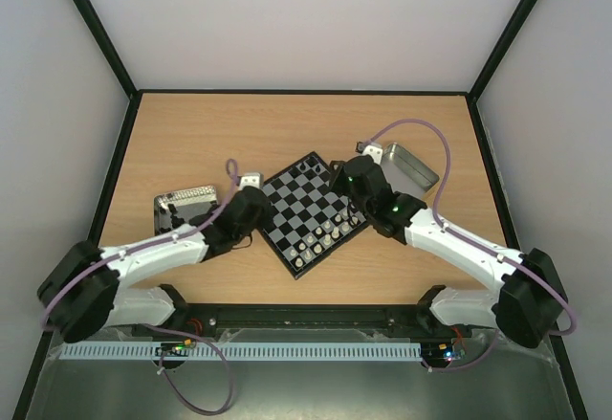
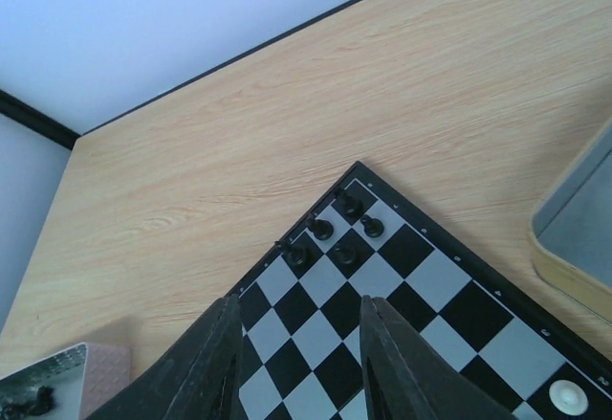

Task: Set up the chess pieces on the board
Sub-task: Place the chess piece on the chessboard.

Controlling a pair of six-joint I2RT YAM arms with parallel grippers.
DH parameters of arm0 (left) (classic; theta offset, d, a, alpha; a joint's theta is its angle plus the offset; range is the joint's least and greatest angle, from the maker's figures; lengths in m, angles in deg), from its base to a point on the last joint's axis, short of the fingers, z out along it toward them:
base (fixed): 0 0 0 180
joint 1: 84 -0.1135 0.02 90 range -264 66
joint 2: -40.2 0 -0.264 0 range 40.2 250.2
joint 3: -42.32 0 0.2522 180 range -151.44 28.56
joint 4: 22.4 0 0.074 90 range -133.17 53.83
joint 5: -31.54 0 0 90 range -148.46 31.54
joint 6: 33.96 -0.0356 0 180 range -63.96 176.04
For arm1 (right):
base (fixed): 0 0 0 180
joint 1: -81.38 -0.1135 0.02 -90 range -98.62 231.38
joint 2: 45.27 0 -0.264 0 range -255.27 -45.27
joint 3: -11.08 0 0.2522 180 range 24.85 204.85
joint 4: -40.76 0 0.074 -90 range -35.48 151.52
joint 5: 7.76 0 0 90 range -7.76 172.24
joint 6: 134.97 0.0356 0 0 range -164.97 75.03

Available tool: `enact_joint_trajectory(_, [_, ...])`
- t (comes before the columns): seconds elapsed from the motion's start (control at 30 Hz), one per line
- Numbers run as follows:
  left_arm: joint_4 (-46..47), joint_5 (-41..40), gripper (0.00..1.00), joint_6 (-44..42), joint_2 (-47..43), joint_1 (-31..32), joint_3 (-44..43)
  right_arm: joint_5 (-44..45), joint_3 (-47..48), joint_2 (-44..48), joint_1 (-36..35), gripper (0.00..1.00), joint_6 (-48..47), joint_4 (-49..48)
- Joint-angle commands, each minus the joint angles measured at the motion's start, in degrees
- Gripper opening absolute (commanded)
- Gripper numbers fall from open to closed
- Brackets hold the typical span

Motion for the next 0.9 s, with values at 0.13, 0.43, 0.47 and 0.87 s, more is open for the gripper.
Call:
enact_joint_trajectory(0.13, [10.3,-21.3,0.02,-1.2,8.1,10.9,3.7,3.9,-2.2,2.4,1.1,0.34,2.4,0.3])
enact_joint_trajectory(0.43, [23.0,-20.2,0.04,3.2,10.3,11.8,11.3,3.4,-1.9,2.2,1.3,0.34,2.3,0.8])
enact_joint_trajectory(0.47, [23.0,-19.5,0.05,3.1,10.9,11.8,11.1,3.3,-1.8,2.1,1.3,0.34,2.4,0.8])
enact_joint_trajectory(0.87, [24.2,-17.1,0.15,1.1,15.6,11.8,10.2,3.2,-1.6,2.1,1.4,0.34,2.5,1.2])
